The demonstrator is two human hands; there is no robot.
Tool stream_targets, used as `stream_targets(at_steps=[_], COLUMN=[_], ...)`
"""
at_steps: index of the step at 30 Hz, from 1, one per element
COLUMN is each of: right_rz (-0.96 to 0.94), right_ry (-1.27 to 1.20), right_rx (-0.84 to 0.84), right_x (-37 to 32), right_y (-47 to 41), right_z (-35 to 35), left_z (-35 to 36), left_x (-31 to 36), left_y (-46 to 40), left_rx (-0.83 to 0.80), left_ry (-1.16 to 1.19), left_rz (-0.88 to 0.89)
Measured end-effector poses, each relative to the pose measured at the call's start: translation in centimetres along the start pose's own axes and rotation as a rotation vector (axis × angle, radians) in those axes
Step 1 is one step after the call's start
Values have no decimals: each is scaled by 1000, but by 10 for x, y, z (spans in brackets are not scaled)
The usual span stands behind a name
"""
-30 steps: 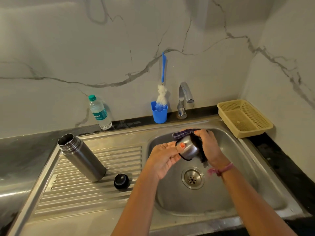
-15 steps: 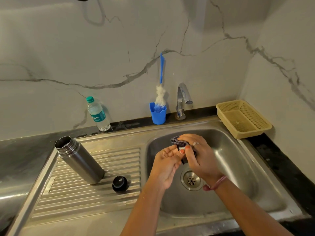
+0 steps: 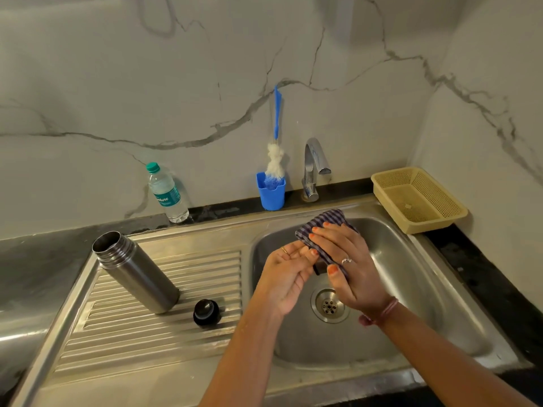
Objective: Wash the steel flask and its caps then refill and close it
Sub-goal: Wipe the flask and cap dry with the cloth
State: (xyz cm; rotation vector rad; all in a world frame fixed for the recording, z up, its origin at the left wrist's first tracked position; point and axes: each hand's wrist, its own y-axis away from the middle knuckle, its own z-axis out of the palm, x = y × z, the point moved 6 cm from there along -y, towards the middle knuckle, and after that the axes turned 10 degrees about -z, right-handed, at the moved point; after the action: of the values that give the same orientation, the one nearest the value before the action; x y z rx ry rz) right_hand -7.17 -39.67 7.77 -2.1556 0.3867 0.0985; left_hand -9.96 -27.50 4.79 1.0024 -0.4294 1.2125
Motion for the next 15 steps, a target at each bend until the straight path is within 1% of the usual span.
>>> stream_targets(at_steps=[2, 3, 5, 7, 8, 9, 10, 11, 13, 15], right_rz=[-21, 2, 137, 374, 531, 691, 824, 905, 942, 870], right_ry=[9, 11, -6, -120, -238, -358, -418, -420, -358, -232], right_rx=[-33, -48, -38, 4, 8, -6, -37, -97, -238, -352], right_x=[2, 3, 7, 16, 22, 28, 33, 37, 41, 36], right_y=[1, -1, -7, -15, -18, -21, -24, -29, -38, -41], right_z=[1, 1, 0, -4, -5, -4, -4, -6, -8, -7], left_z=[2, 3, 7, 10, 11, 12, 12, 13, 15, 18], left_x=[-4, -4, -2, -1, -1, -2, -2, -2, -2, -2], left_y=[2, 3, 6, 10, 12, 13, 13, 14, 15, 18], left_rx=[-18, -27, -38, -21, -5, 12, 26, 32, 17, 11], left_ry=[12, 14, -27, -166, -249, -324, -386, -438, -517, -504], left_rz=[-15, -3, 60, 160, 209, 250, 281, 305, 337, 334])
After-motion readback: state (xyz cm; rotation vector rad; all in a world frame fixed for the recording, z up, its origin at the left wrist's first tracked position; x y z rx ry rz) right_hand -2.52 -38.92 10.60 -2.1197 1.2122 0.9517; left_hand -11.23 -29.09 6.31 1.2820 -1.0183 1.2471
